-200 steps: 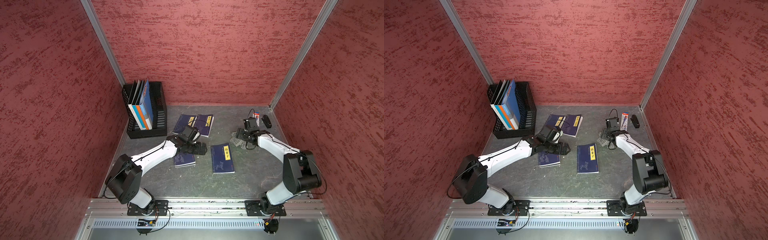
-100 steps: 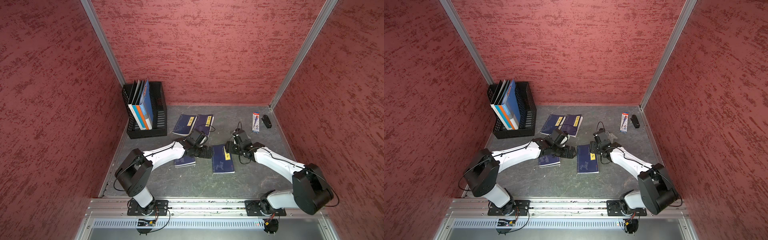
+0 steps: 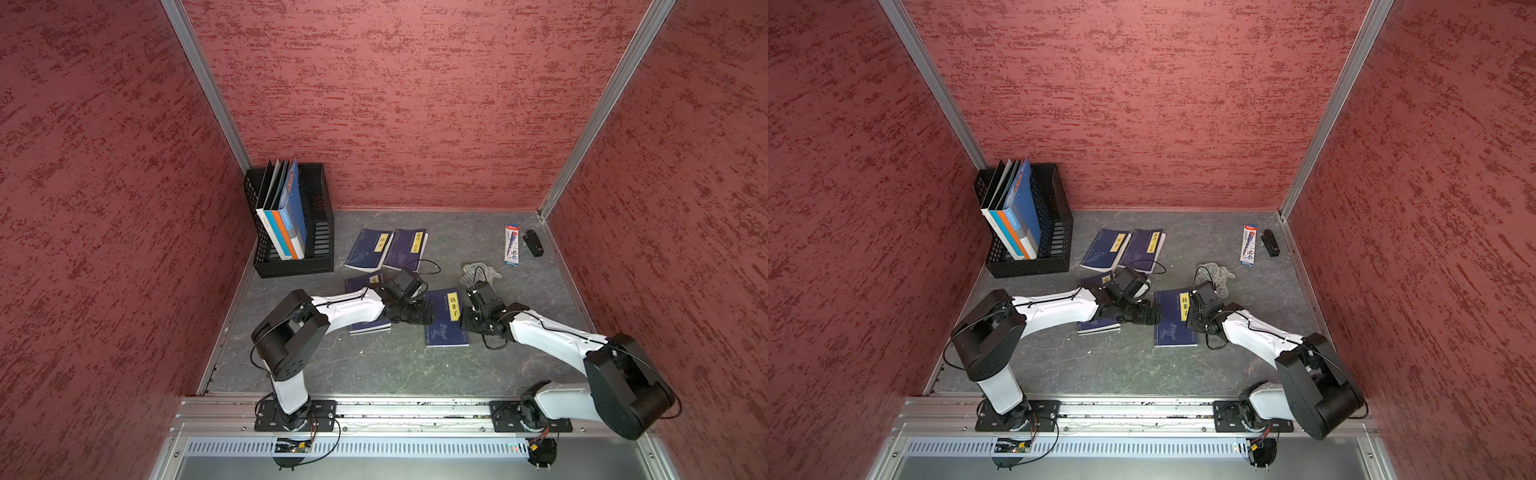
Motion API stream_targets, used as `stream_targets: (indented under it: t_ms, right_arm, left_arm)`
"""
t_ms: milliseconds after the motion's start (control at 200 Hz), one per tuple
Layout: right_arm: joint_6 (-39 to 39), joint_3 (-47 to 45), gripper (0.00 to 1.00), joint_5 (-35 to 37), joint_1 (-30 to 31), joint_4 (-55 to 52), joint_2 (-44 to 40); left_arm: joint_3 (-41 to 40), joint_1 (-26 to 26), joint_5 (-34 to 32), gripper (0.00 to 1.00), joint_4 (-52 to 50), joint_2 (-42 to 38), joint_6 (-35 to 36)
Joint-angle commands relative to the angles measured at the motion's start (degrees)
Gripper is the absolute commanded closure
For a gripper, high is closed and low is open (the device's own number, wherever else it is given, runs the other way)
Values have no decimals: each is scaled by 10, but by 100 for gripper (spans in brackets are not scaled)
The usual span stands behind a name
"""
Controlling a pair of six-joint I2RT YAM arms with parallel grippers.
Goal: Wipe the cover of the book
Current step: Pick up the book from the center of the board.
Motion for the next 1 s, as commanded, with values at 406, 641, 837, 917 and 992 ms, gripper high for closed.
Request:
stream_targets:
  t_ms: [406, 641, 837, 917, 992]
  right_arm:
    - [7, -4, 75, -45, 30, 37, 17]
    - [18, -7, 75, -51, 43, 51, 24]
    - [15, -3, 75, -53, 44, 62, 38]
    - [13, -3, 75, -52, 45, 63, 42]
    - [13, -5, 76, -50, 44, 65, 44]
  left_arm:
    - [14, -2, 31, 25, 46, 31, -35]
    - [12, 1, 22, 27, 31, 47, -36]
    - [22, 11, 29, 27, 32, 58, -31]
    - [28, 17, 38, 28, 36, 64, -31]
    - [23, 25, 55, 28, 50, 67, -34]
